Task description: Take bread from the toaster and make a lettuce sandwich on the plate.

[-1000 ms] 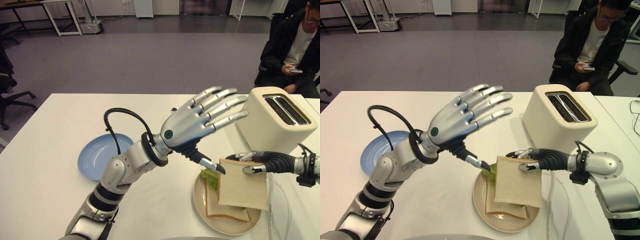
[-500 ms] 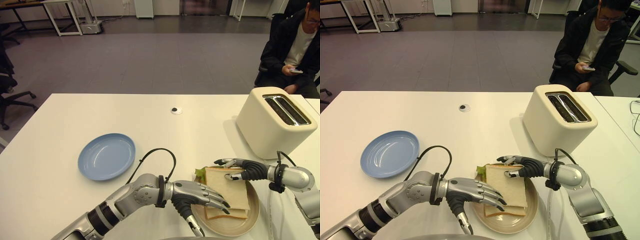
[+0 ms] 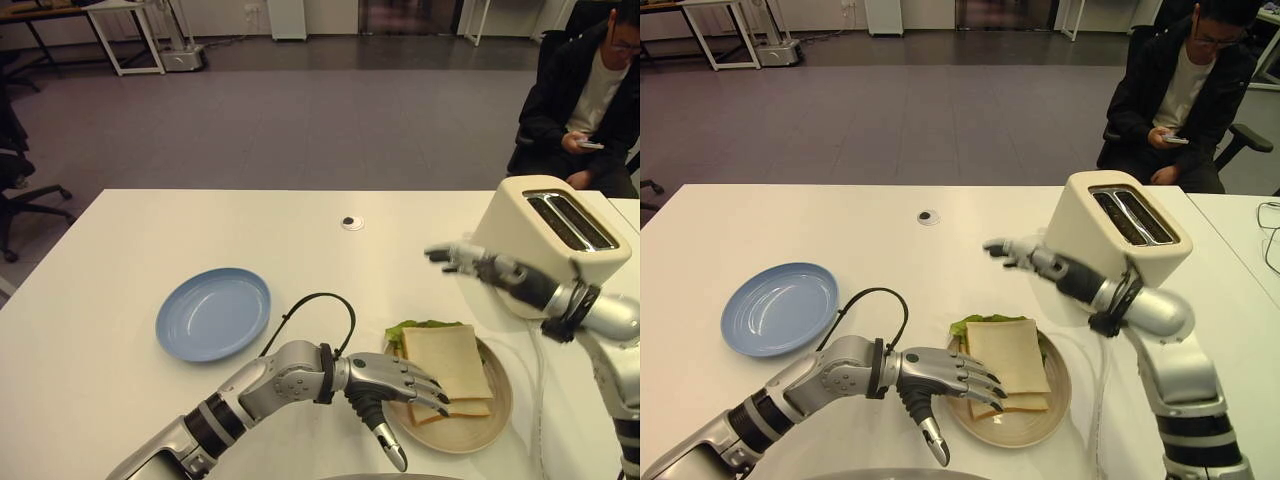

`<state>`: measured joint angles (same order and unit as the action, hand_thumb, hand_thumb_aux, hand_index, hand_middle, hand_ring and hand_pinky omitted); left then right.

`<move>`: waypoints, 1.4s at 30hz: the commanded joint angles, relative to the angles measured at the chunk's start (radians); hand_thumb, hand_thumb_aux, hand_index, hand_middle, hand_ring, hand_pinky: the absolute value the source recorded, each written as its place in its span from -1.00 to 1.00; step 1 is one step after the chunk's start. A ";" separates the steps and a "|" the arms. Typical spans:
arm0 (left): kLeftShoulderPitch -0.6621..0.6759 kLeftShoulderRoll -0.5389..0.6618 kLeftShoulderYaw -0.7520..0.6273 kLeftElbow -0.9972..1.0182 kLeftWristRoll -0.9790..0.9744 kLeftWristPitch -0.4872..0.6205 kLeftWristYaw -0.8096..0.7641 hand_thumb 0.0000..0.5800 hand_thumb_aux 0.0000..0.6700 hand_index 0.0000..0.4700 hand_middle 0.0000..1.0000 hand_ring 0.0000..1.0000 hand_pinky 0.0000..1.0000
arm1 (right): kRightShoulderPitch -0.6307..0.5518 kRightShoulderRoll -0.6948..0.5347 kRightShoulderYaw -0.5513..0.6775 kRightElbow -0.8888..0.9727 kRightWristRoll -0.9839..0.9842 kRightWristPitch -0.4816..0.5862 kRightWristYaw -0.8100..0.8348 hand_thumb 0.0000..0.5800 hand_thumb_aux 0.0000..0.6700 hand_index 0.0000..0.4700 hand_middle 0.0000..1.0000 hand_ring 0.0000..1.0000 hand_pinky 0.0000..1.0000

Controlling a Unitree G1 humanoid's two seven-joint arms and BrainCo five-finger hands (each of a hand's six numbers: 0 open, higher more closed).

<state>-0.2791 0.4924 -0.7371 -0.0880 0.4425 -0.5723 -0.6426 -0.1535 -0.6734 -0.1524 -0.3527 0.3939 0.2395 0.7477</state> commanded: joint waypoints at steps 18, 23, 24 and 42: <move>0.154 0.076 0.281 -0.473 -1.008 0.572 -0.159 1.00 1.00 1.00 1.00 1.00 1.00 | 0.258 -0.085 -0.198 -0.032 0.359 0.128 0.361 1.00 1.00 1.00 1.00 1.00 1.00; 0.231 0.280 0.198 -0.424 -0.862 0.653 -0.380 1.00 1.00 1.00 1.00 1.00 1.00 | 0.537 -0.245 -0.151 -0.082 0.303 0.117 0.680 1.00 1.00 1.00 1.00 1.00 1.00; 0.228 0.286 0.178 -0.397 -0.791 0.631 -0.394 1.00 1.00 1.00 1.00 1.00 1.00 | 0.580 -0.268 -0.116 -0.090 0.246 0.084 0.707 1.00 1.00 1.00 1.00 1.00 1.00; 0.105 -0.054 0.056 0.004 -0.170 0.508 -0.125 1.00 1.00 1.00 1.00 1.00 1.00 | 0.302 -0.084 0.369 0.186 -0.647 -0.393 0.148 1.00 1.00 1.00 1.00 1.00 1.00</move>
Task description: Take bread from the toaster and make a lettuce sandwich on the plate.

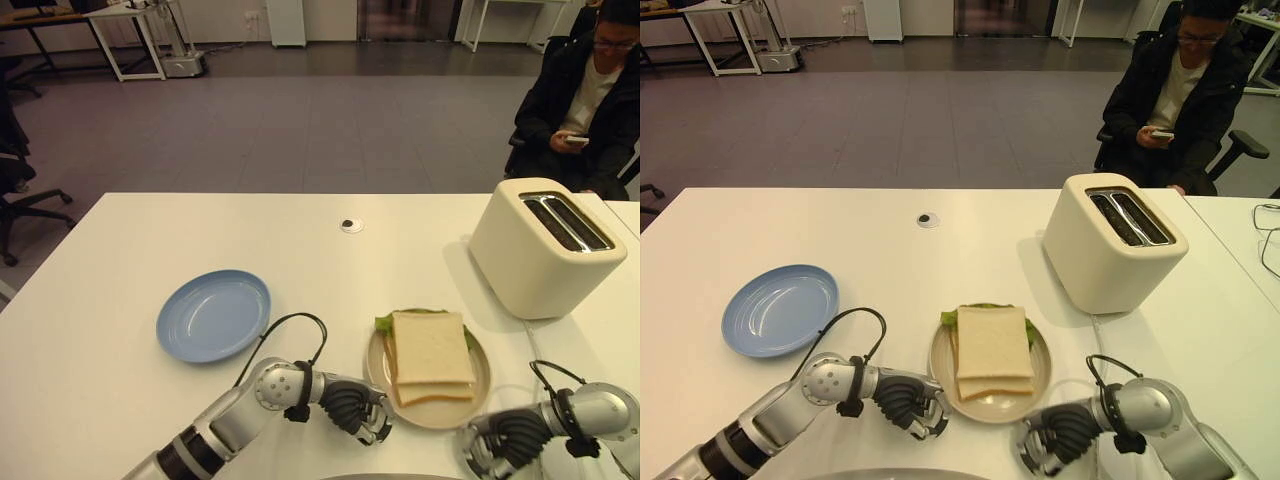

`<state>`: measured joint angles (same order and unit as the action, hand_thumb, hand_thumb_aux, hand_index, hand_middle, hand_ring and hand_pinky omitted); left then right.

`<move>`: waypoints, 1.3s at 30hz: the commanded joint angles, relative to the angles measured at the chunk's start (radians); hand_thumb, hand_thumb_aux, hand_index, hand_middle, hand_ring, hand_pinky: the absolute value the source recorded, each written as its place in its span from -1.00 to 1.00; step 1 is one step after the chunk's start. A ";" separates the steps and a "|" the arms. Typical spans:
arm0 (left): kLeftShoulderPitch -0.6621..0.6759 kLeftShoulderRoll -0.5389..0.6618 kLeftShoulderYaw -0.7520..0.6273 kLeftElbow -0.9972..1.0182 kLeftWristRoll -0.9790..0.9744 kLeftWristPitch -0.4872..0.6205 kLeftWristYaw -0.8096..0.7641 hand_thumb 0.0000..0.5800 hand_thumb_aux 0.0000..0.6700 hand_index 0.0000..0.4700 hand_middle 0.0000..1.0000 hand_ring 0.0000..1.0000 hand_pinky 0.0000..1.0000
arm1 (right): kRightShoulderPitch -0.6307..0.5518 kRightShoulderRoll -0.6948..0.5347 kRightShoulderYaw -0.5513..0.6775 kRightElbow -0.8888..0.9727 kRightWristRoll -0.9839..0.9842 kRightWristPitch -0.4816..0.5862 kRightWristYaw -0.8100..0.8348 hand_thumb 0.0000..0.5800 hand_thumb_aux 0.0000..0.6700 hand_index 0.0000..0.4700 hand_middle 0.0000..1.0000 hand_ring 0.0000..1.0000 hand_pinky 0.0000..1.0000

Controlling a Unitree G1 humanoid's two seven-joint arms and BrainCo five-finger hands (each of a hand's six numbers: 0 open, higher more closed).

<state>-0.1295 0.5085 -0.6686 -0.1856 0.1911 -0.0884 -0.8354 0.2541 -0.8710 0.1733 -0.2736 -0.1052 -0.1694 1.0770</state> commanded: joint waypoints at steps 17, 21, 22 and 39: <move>-0.617 -0.383 0.257 1.115 0.211 -0.353 1.001 -1.00 -1.00 -1.00 0.47 0.47 0.47 | -0.583 0.515 -0.043 0.576 -0.268 -0.154 -1.022 -1.00 -1.00 -1.00 -1.00 -1.00 -1.00; -0.421 -0.325 0.378 0.775 0.012 -0.467 0.884 -1.00 -1.00 -1.00 -0.18 -0.18 -0.18 | -0.514 0.588 -0.151 0.508 -0.104 -0.264 -1.101 -1.00 -1.00 -1.00 -1.00 -1.00 -1.00; -0.363 -0.307 0.412 0.668 -0.054 -0.466 0.845 -1.00 -1.00 -1.00 -0.44 -0.44 -0.44 | -0.490 0.607 -0.173 0.486 -0.057 -0.282 -1.105 -1.00 -1.00 -1.00 -1.00 -1.00 -1.00; 0.160 -0.305 0.652 0.039 -0.388 -0.254 0.708 -1.00 -1.00 -1.00 -1.00 -1.00 -1.00 | -0.182 0.712 -0.245 0.175 0.274 -0.166 -0.946 -1.00 -1.00 -1.00 -1.00 -1.00 -1.00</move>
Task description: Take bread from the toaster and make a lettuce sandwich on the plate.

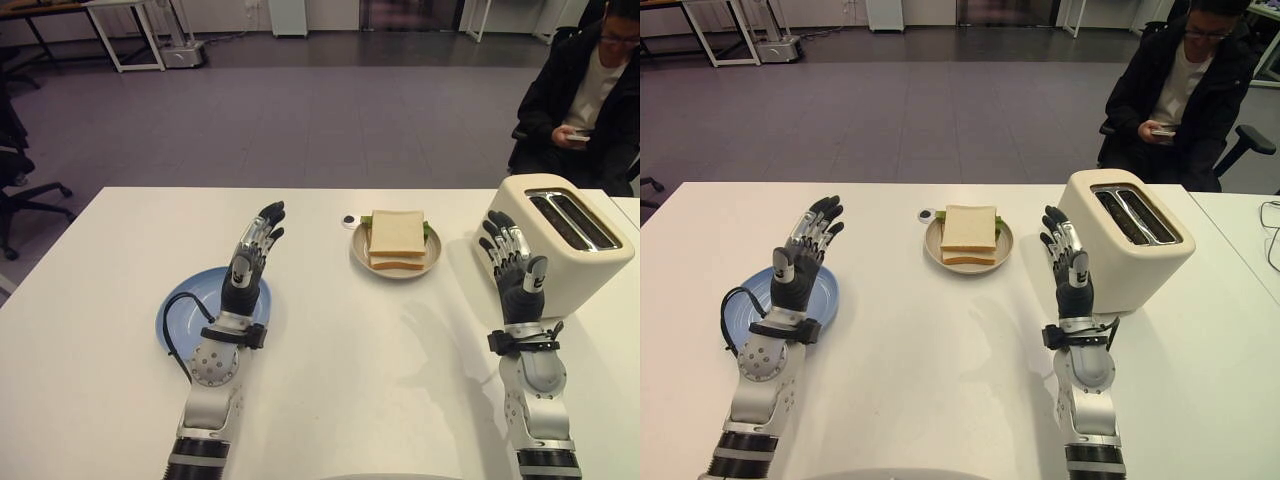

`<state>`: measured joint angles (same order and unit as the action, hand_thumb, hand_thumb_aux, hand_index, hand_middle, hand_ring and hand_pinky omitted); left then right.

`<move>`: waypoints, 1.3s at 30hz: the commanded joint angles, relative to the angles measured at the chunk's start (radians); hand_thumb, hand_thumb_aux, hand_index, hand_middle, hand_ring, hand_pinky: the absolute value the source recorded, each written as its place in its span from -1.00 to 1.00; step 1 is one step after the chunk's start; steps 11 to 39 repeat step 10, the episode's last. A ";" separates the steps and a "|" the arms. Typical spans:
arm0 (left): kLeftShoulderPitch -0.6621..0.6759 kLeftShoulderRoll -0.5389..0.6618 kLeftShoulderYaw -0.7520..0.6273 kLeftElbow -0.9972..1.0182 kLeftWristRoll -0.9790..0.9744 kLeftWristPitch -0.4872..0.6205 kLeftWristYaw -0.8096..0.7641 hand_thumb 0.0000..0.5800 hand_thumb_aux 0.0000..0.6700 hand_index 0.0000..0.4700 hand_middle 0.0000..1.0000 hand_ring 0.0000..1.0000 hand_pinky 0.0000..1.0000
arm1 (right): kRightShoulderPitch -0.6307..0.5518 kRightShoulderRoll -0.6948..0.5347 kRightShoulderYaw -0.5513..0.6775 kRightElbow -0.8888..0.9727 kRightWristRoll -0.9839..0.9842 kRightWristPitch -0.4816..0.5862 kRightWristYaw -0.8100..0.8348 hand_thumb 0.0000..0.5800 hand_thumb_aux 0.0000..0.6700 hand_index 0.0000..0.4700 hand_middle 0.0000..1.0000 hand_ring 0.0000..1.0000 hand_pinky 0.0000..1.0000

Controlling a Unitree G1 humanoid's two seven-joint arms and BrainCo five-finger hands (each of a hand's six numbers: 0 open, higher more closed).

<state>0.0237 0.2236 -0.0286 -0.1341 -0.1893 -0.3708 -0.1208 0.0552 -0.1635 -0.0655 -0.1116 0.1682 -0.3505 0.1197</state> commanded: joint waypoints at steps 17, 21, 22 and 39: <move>0.007 -0.032 0.039 -0.048 0.001 0.073 -0.027 -1.00 -1.00 -1.00 -0.98 -0.98 -0.98 | 0.016 -0.009 -0.036 0.033 -0.005 0.060 0.028 -1.00 -1.00 -1.00 -1.00 -1.00 -1.00; 0.007 -0.032 0.039 -0.048 0.001 0.073 -0.027 -1.00 -1.00 -1.00 -0.98 -0.98 -0.98 | 0.016 -0.009 -0.036 0.033 -0.005 0.060 0.028 -1.00 -1.00 -1.00 -1.00 -1.00 -1.00; 0.007 -0.032 0.039 -0.048 0.001 0.073 -0.027 -1.00 -1.00 -1.00 -0.98 -0.98 -0.98 | 0.016 -0.009 -0.036 0.033 -0.005 0.060 0.028 -1.00 -1.00 -1.00 -1.00 -1.00 -1.00; 0.007 -0.032 0.039 -0.048 0.001 0.073 -0.027 -1.00 -1.00 -1.00 -0.98 -0.98 -0.98 | 0.016 -0.009 -0.036 0.033 -0.005 0.060 0.028 -1.00 -1.00 -1.00 -1.00 -1.00 -1.00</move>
